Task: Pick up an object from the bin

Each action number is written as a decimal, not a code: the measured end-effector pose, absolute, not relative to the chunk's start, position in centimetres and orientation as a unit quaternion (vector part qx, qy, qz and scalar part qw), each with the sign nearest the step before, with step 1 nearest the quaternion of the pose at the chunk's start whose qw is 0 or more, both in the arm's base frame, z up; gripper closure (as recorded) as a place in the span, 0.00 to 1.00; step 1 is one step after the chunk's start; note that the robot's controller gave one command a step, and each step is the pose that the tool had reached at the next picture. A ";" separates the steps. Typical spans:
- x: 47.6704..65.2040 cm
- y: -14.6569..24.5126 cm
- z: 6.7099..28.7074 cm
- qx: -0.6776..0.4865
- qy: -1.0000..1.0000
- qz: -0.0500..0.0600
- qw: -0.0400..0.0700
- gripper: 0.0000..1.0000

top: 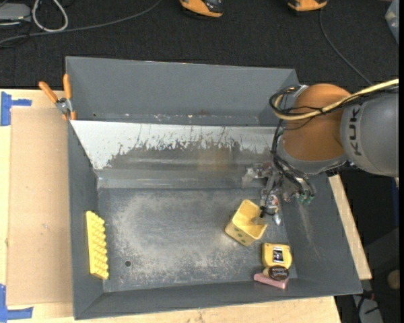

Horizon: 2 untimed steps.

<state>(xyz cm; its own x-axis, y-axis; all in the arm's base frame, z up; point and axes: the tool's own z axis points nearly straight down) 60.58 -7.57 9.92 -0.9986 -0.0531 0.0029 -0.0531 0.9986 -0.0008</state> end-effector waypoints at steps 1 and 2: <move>58.2 -5.6 6.9 0.024 -1.000 -0.004 -0.001 0.00; 59.4 -9.3 7.1 0.081 -0.997 0.000 -0.004 1.00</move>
Offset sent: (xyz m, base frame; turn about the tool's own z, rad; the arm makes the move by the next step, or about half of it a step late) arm -0.0128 -0.0166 -0.0292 -0.1131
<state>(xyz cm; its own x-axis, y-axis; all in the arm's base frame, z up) 59.40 -9.28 7.08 -0.9869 -0.1614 -0.0073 -0.1614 0.9869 -0.0001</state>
